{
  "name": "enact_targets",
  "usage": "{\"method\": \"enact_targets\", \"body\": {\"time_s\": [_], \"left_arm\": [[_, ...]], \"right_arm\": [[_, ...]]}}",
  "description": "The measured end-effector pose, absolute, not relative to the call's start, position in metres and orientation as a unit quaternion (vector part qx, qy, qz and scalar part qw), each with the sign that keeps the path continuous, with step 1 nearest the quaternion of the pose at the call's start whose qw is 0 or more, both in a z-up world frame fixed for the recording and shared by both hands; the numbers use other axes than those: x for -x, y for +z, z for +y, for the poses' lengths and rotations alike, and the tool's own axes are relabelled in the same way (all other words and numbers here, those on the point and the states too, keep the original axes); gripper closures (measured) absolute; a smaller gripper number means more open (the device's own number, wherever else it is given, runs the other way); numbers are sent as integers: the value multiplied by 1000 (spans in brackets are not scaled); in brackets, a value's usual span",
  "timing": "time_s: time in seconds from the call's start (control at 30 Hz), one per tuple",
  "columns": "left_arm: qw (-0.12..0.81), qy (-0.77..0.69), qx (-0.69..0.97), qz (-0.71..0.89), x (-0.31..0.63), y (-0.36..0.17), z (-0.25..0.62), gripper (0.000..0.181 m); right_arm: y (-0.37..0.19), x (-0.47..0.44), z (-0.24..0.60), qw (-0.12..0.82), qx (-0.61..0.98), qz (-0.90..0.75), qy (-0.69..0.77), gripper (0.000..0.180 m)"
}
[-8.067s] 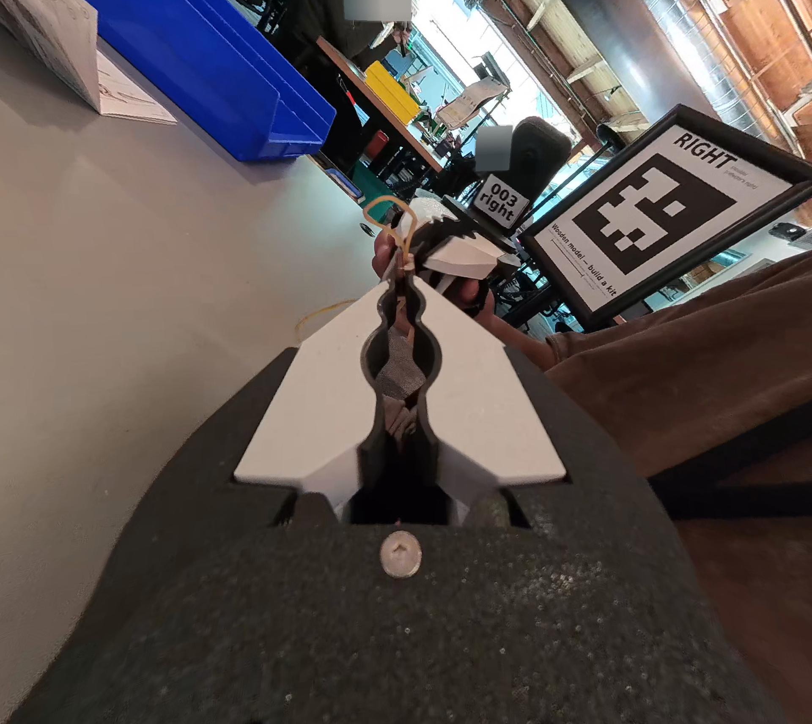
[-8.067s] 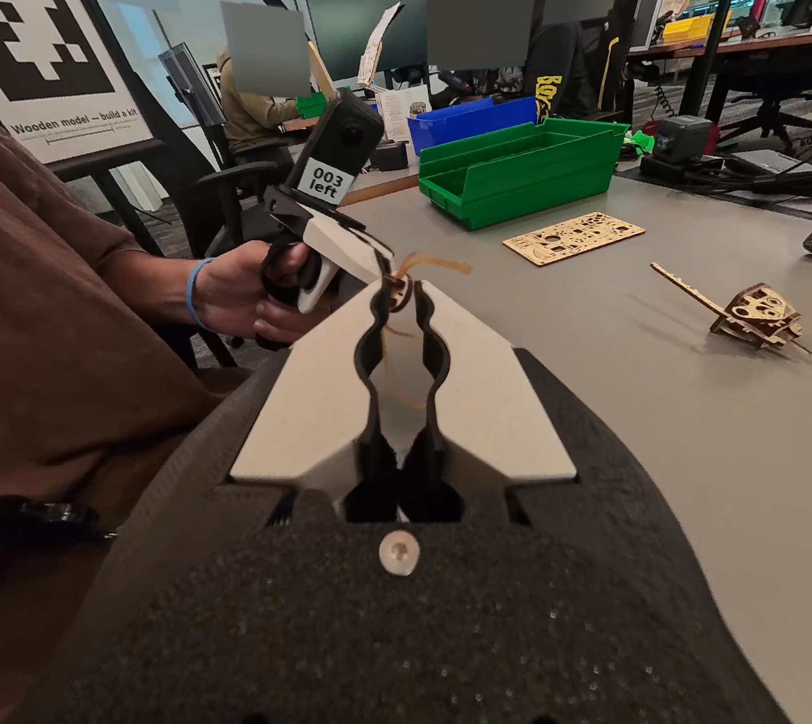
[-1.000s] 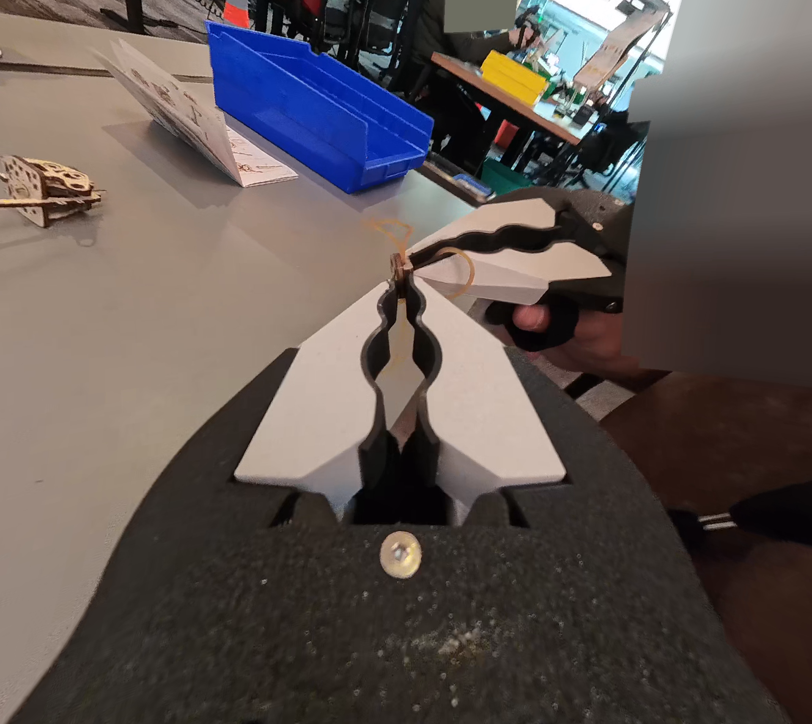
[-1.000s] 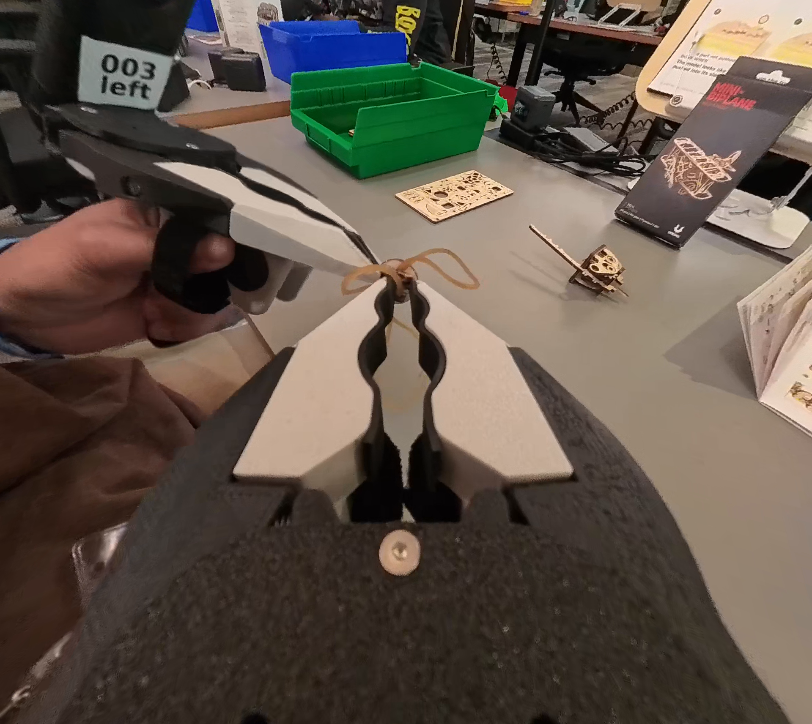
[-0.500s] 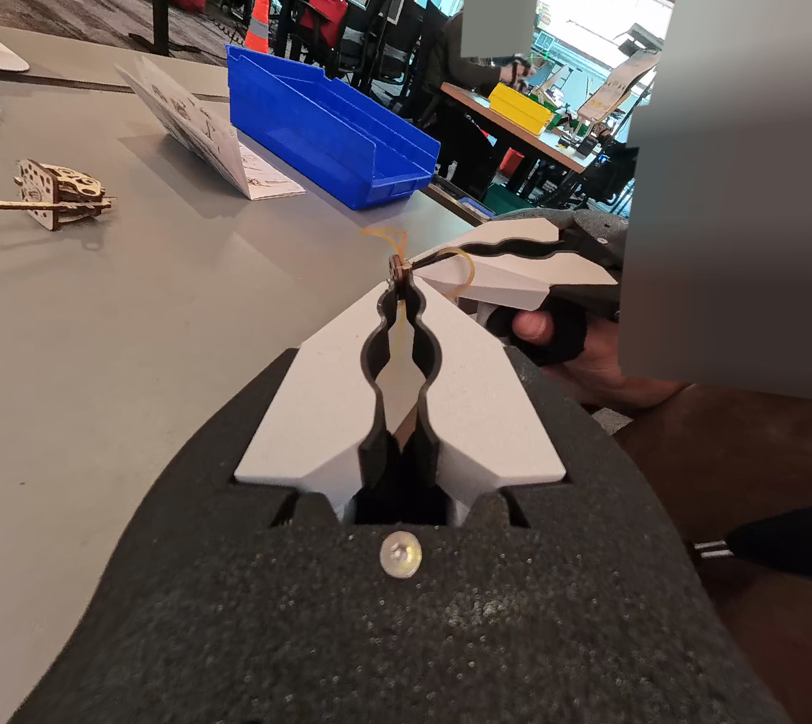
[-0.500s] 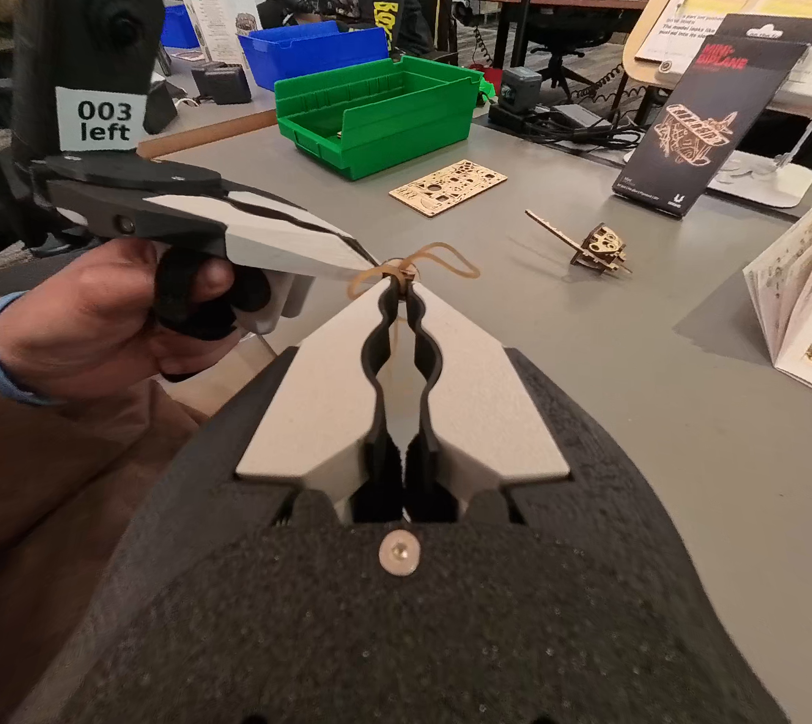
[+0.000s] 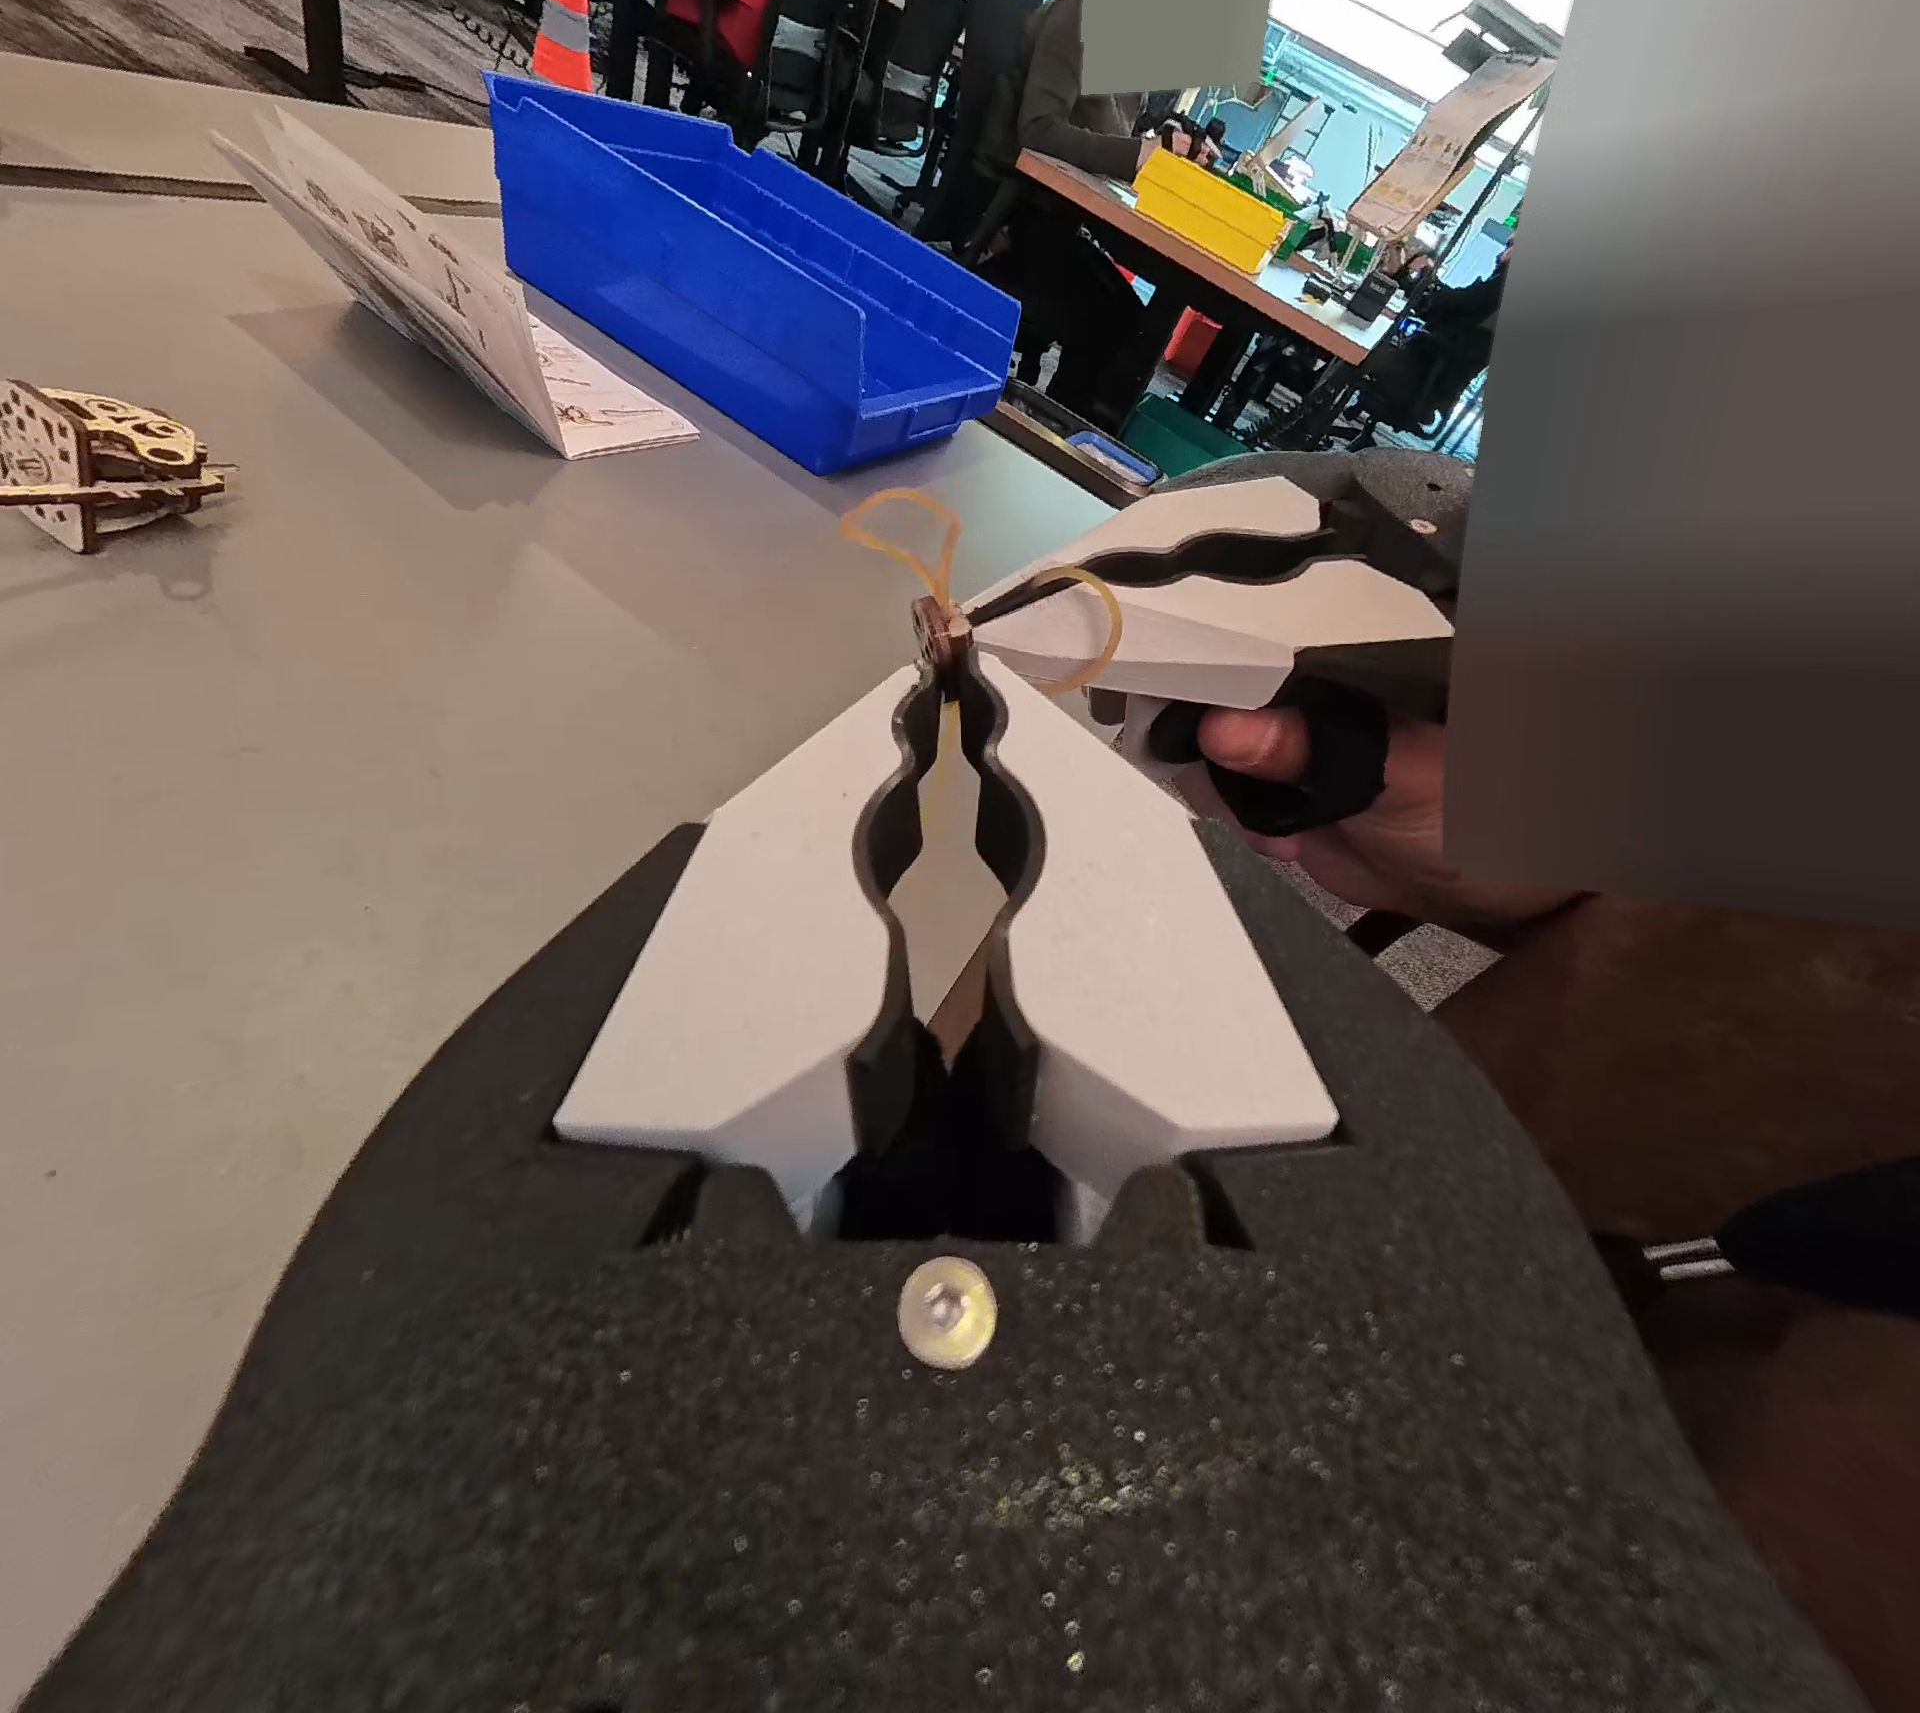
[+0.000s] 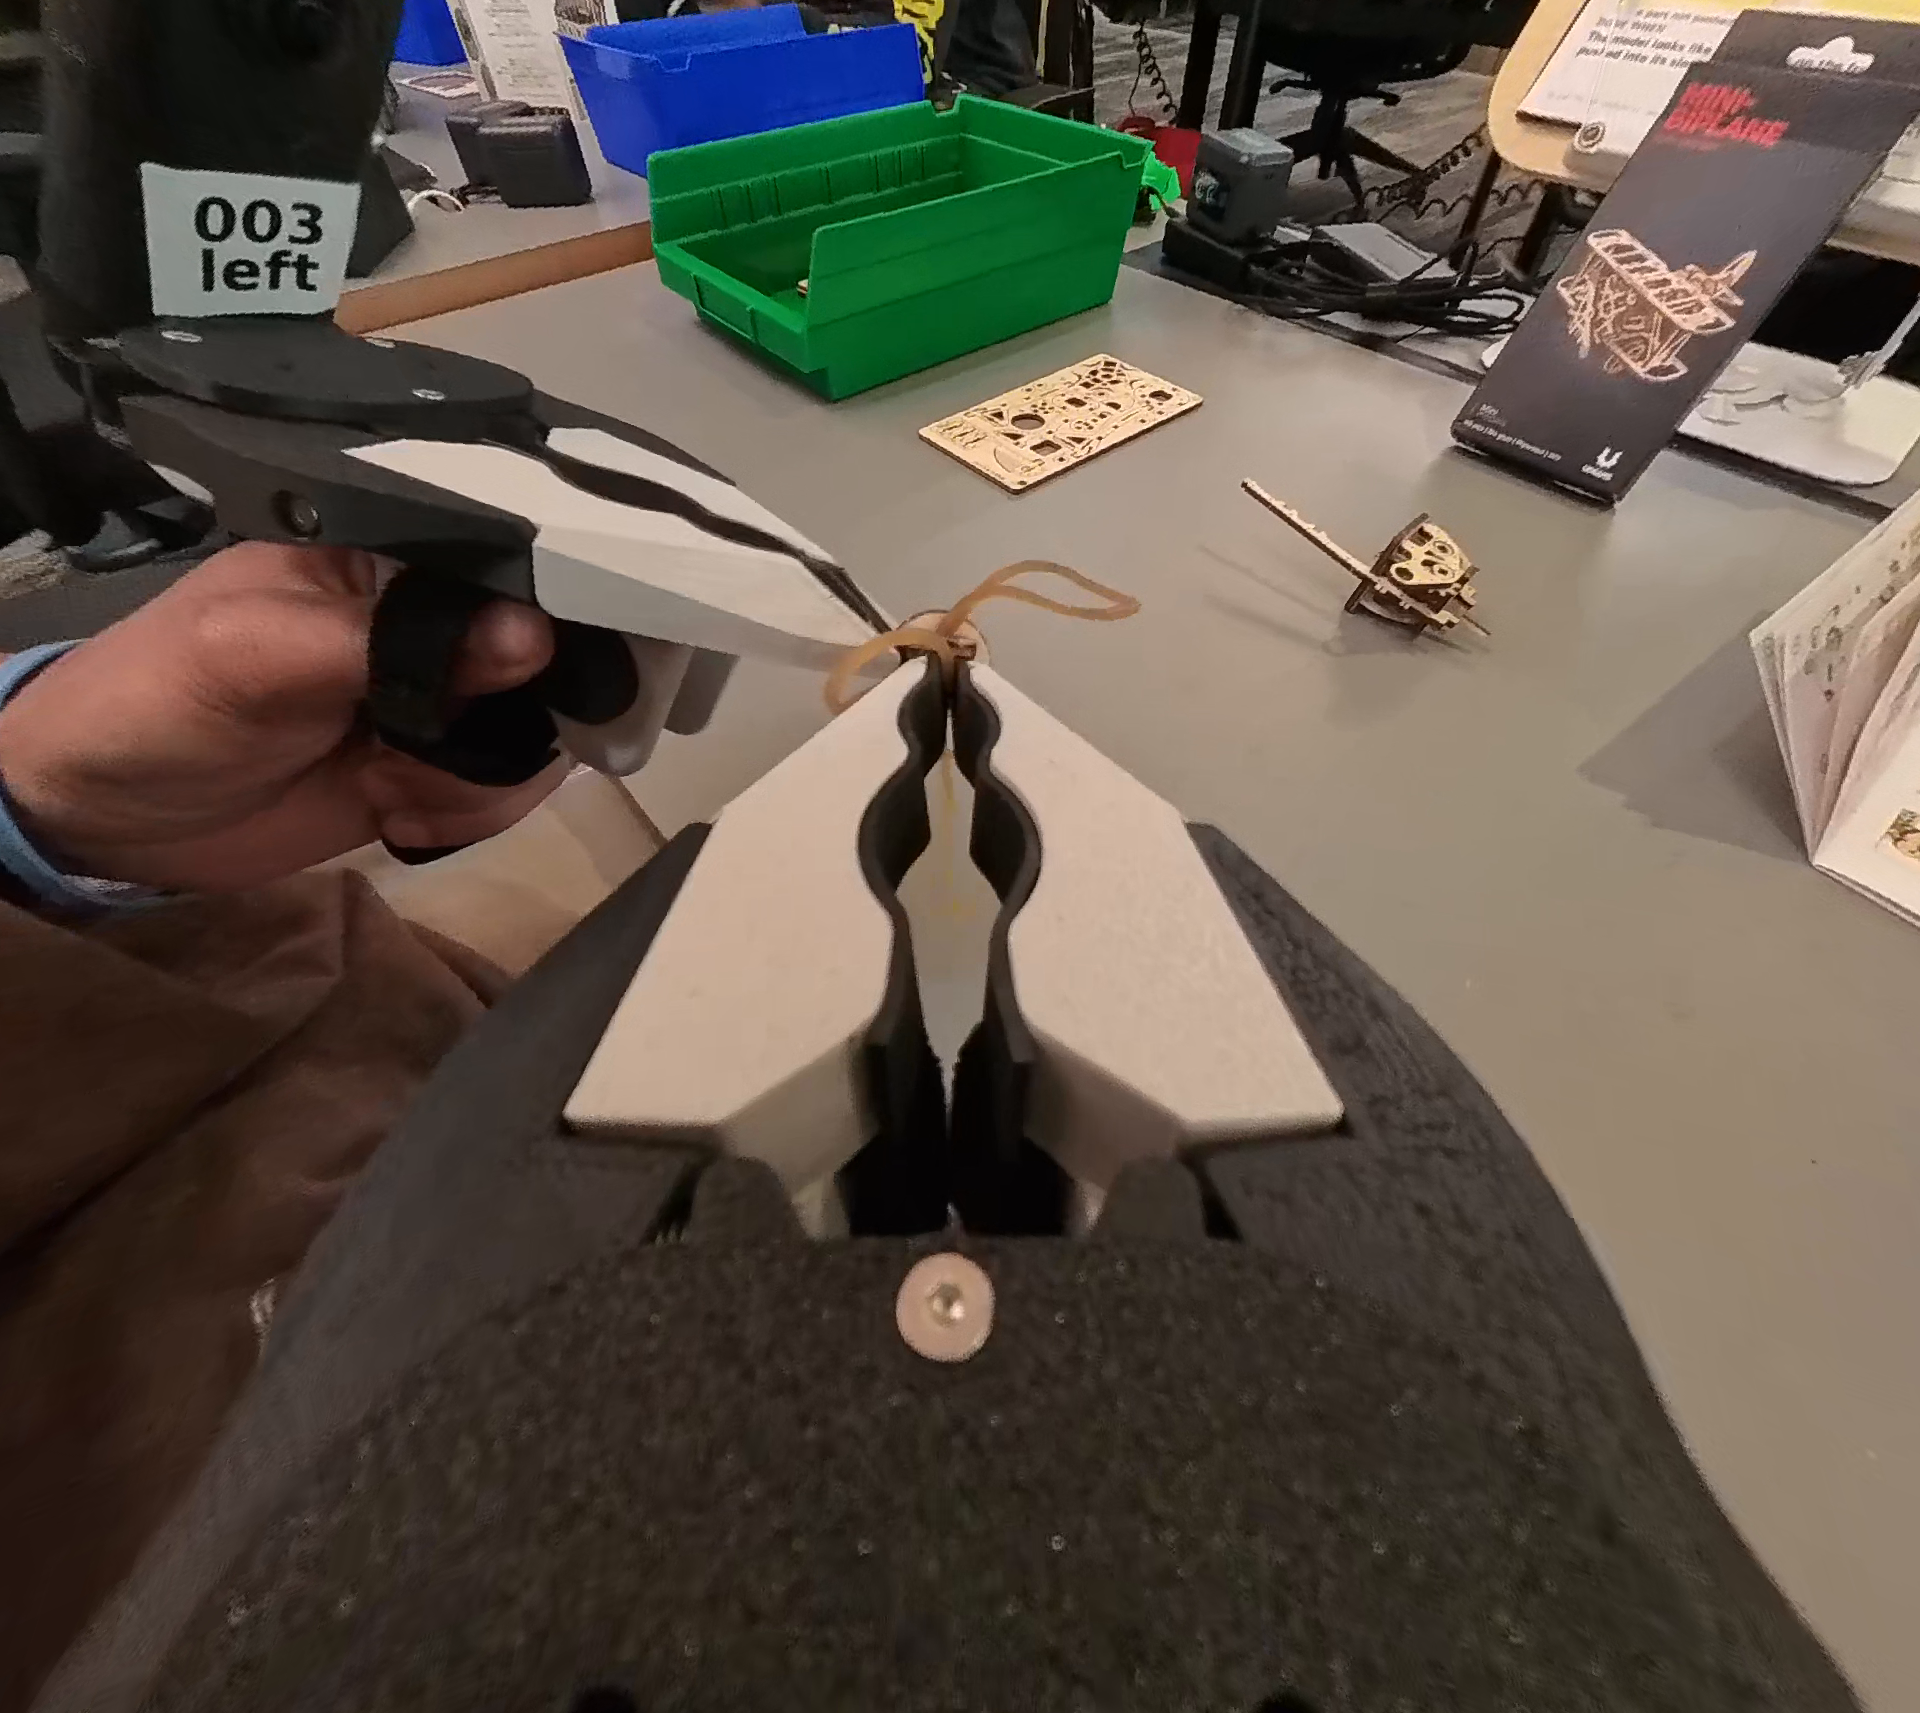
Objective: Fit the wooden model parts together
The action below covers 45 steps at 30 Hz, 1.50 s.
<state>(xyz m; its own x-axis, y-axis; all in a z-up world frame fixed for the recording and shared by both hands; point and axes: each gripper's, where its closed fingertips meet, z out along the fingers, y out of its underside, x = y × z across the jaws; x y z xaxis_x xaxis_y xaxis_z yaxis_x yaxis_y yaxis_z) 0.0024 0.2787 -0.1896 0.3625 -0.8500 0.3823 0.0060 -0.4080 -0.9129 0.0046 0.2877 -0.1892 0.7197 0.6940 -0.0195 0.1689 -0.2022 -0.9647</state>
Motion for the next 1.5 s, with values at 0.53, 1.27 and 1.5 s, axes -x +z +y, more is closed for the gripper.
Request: {"method": "enact_targets", "body": {"time_s": [0.53, 1.27, 1.5], "left_arm": [[431, -464, 717, 290, 1, -199, 288, 180], [413, -480, 714, 299, 1, -201, 283, 180], [396, -503, 718, 272, 3, -202, 288, 180]], "right_arm": [[-200, -5, 292, 514, 755, -259, 315, 179], [-198, -14, 297, 554, 733, -312, 239, 180], [-201, -7, 290, 541, 726, -345, 248, 180]]}}
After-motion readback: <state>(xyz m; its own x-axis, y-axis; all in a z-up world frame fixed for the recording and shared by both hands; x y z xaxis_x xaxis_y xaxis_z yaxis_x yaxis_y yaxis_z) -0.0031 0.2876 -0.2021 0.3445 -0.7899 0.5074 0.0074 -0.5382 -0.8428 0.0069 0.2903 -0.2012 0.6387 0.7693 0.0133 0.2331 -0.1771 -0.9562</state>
